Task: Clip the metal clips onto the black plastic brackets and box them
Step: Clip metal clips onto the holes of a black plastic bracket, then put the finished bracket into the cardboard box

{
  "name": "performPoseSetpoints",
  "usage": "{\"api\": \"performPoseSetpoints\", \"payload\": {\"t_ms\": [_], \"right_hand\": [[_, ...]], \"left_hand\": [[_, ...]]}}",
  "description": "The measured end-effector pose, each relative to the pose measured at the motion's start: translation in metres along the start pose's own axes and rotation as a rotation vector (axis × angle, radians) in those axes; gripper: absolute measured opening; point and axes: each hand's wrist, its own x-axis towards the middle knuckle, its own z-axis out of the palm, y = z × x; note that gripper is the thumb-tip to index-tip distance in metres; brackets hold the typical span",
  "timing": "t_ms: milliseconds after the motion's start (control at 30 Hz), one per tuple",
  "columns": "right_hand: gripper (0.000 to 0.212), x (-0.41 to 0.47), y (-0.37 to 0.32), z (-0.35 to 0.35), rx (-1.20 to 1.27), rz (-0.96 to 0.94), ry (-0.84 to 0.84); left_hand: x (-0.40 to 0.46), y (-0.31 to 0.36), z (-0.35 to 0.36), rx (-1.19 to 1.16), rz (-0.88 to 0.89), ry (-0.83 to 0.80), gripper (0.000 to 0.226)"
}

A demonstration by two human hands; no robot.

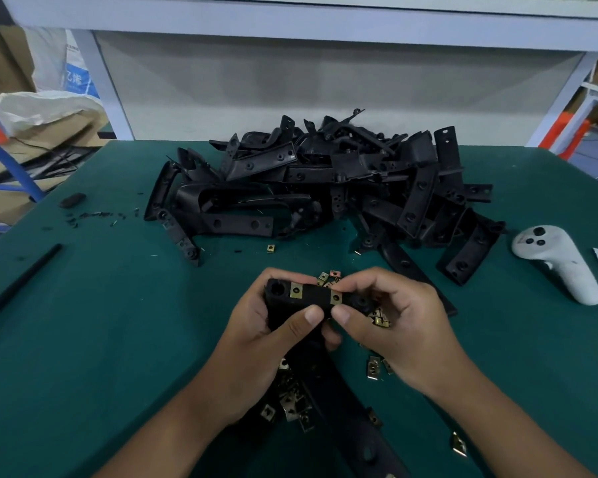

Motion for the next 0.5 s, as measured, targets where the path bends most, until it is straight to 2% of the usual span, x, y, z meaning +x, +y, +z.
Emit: {"api": "performPoseSetpoints", "payload": {"t_ms": [100, 233, 333, 500], "right_hand": [[0.018, 0.001, -0.002, -0.004, -0.039, -0.027, 0.037], [0.026, -0.003, -0.021, -0.016, -0.067, 0.011, 0.036], [0.024, -0.017, -0.044, -0.033, -0.153, -0.045, 0.075], [0.023, -0.082, -0.086, -0.076, -0.376, -0.093, 0.277]], "left_hand": [[-0.002, 0.003, 0.002, 0.032, 0.031, 0.015, 0.034], [-0.007, 0.014, 0.011, 0.201, 0.084, 0.076, 0.025], [-0.008, 0.026, 0.025, 0.347, 0.142, 0.104, 0.022], [-0.006, 0.037, 0.084, 0.561, 0.308, -0.166, 0.024]]}}
